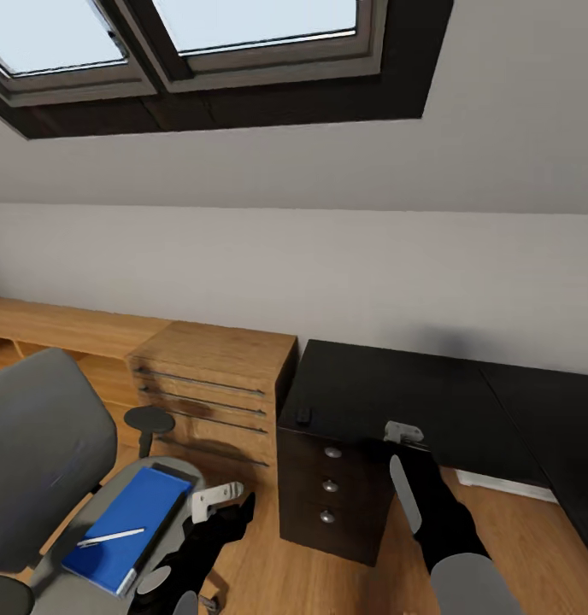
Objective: In the bedroom, organize the workspace by keeping the computer under the desk, ensuring the monitor is on the desk, placing the keyboard on the desk next to the monitor, placing the mouse on the desk next to the keyboard, moving the folder from the swivel chair onto the desk next to the mouse, stacking the notebook on top of the folder with the pen on top of the notebook, and positioning the swivel chair next to the desk.
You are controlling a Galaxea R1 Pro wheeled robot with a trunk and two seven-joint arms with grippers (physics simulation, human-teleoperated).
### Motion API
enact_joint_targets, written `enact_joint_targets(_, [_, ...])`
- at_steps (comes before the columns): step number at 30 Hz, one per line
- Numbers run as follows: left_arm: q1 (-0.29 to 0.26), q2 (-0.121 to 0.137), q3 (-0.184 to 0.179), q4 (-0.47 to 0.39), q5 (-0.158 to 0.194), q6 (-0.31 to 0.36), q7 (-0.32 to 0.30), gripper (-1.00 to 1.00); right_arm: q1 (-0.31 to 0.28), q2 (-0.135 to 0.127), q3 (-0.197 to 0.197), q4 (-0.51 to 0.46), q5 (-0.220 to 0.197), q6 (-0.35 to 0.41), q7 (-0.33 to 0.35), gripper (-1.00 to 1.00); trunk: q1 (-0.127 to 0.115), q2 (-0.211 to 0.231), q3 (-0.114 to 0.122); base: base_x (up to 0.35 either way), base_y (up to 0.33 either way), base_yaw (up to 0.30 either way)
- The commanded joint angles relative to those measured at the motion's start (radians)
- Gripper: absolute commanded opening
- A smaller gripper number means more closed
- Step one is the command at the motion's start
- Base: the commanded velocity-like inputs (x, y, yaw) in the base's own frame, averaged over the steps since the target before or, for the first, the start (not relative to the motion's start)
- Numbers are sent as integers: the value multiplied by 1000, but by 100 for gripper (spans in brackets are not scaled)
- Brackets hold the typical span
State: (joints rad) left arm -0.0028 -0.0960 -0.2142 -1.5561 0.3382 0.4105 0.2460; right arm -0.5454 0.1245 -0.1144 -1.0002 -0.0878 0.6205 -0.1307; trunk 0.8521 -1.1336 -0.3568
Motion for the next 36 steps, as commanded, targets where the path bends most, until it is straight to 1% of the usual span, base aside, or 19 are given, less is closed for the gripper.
enact_joint_targets(1, [0, 0, -1, 1, 10, 3, 9, 100, 12, 2, 1, -1, -9, -23, -11, 100, 0, -1, -1, -10, 1, -283])
enact_joint_targets(3, [0, 1, -1, 3, 9, 2, 7, 100, 36, 1, 4, -1, -8, -54, -16, 100, 0, -1, -1, -5, 1, -283])
enact_joint_targets(6, [0, 1, -2, 4, 8, 2, 5, 100, 63, 0, 5, -3, -6, -70, -19, 100, 0, -1, -1, -2, 0, -282])
enact_joint_targets(9, [0, 6, -2, 6, 8, 3, 4, 100, 105, 0, 6, -9, -1, -83, -22, 100, 0, -1, -1, -1, 0, -256])
enact_joint_targets(13, [0, 8, -4, 45, 7, 3, 6, 100, 170, 0, 10, -39, 2, -137, -41, 100, 0, -1, -1, 0, 0, -110])
enact_joint_targets(14, [0, 9, -4, 61, 7, 3, 6, 100, 202, 0, 20, -57, 3, -159, -46, 100, 0, -1, -1, 0, 0, -42])
enact_joint_targets(16, [0, 9, -4, 74, 8, 3, 7, 100, 238, 0, 39, -77, 6, -180, -50, 100, 0, -1, -1, 0, 0, -31])
enact_joint_targets(17, [0, 10, -5, 85, 8, 2, 8, 100, 269, -1, 64, -96, 10, -201, -53, 100, 0, -1, -1, 0, 0, -17])
enact_joint_targets(20, [0, 10, -5, 107, 7, 2, 8, 100, 315, -2, 101, -121, 16, -241, -59, 100, 0, -1, -1, 0, 0, -11])
enact_joint_targets(22, [0, 10, -5, 117, 7, 2, 7, 100, 341, -3, 115, -131, 19, -267, -65, 100, 0, -1, -1, 0, 0, -5])
enact_joint_targets(28, [0, 10, -6, 137, 7, 2, 6, 100, 385, -3, 127, -138, 23, -302, -77, 100, 0, -1, -1, 0, 0, -1])
enact_joint_targets(31, [0, 13, -6, 169, 8, 2, 6, 100, 397, -4, 128, -136, 24, -309, -80, 100, 0, -1, -1, 0, 0, 0])
enact_joint_targets(32, [0, 16, -4, 216, 8, 1, 7, 100, 403, -5, 128, -130, 24, -315, -81, 100, 0, -1, -1, 0, 0, 0])
enact_joint_targets(36, [0, 19, -2, 268, 8, 1, 7, 100, 408, -7, 127, -127, 24, -318, -81, 100, 0, -1, -1, 0, 0, 0])
